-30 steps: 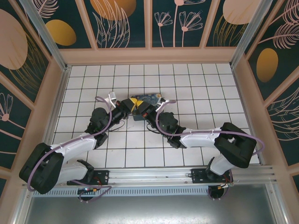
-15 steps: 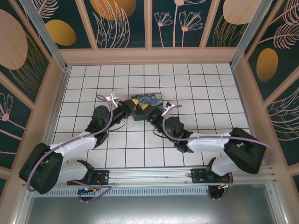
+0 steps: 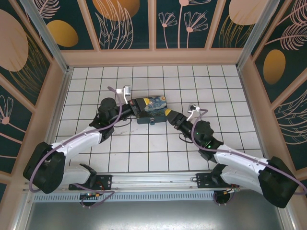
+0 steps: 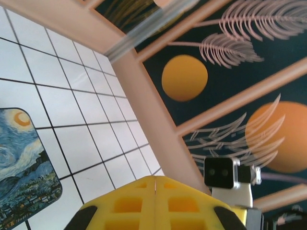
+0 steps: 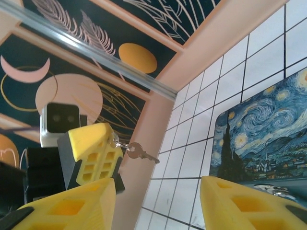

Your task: Unlock a padlock with a key

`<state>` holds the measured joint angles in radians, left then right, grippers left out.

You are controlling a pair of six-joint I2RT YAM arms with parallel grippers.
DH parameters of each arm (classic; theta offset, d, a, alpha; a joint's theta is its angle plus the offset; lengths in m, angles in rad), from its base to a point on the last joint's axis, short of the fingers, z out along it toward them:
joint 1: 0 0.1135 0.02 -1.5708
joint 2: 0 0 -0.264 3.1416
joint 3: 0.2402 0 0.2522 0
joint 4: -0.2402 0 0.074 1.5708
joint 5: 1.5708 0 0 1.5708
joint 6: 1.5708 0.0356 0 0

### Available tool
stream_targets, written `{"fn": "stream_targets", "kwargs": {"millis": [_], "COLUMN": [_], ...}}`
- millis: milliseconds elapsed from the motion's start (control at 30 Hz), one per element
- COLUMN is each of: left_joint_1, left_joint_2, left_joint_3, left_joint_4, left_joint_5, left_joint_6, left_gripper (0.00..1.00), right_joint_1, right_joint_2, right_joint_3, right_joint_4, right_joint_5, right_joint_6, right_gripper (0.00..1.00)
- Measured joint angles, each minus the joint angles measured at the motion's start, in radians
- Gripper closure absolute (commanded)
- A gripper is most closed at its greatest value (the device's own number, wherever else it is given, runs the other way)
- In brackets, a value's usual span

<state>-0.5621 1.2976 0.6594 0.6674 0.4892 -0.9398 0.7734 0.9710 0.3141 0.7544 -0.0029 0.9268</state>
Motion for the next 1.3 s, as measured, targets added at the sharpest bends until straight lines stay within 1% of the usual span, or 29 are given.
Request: {"fn": "stream_targets", "kwargs": {"millis": [133, 233, 433, 600, 800, 1033, 1300], "left_joint_1": [0.000, 0.000, 0.000, 0.000, 0.000, 0.000, 0.001], "left_joint_2": [0.026, 0.040, 0.045, 0.045, 0.045, 0.045, 0.051], "left_joint_3": [0.038, 0.054, 0.061, 0.061, 0.061, 0.061, 0.061], "left_joint_4": [-0.040, -0.058, -0.078, -0.080, -0.080, -0.080, -0.082], "left_joint_5": [0.078, 0.133, 0.206, 0.227, 0.245, 0.267, 0.281], "left_joint_6": [0.076, 0.116, 0.152, 0.154, 0.154, 0.154, 0.155], "left_gripper": [1.00, 1.00, 1.00, 1.00, 1.00, 1.00, 1.00], "right_joint_1": [-0.034, -0.043, -0.047, -0.045, -0.024, -0.012, -0.007], "right_joint_2": [-0.017, -0.006, 0.111, 0.217, 0.274, 0.328, 0.372], "right_joint_3": [-0.003, -0.006, -0.006, -0.006, -0.004, 0.034, 0.057], "right_joint_4": [0.031, 0.092, 0.238, 0.354, 0.438, 0.475, 0.500], "right_joint_5": [-0.086, -0.142, -0.209, -0.220, -0.228, -0.236, -0.258], "right_joint_6": [-0.056, -0.082, -0.090, -0.075, -0.071, -0.068, -0.056], "right_gripper": [0.54, 0.57, 0.63, 0.63, 0.63, 0.65, 0.72]}}
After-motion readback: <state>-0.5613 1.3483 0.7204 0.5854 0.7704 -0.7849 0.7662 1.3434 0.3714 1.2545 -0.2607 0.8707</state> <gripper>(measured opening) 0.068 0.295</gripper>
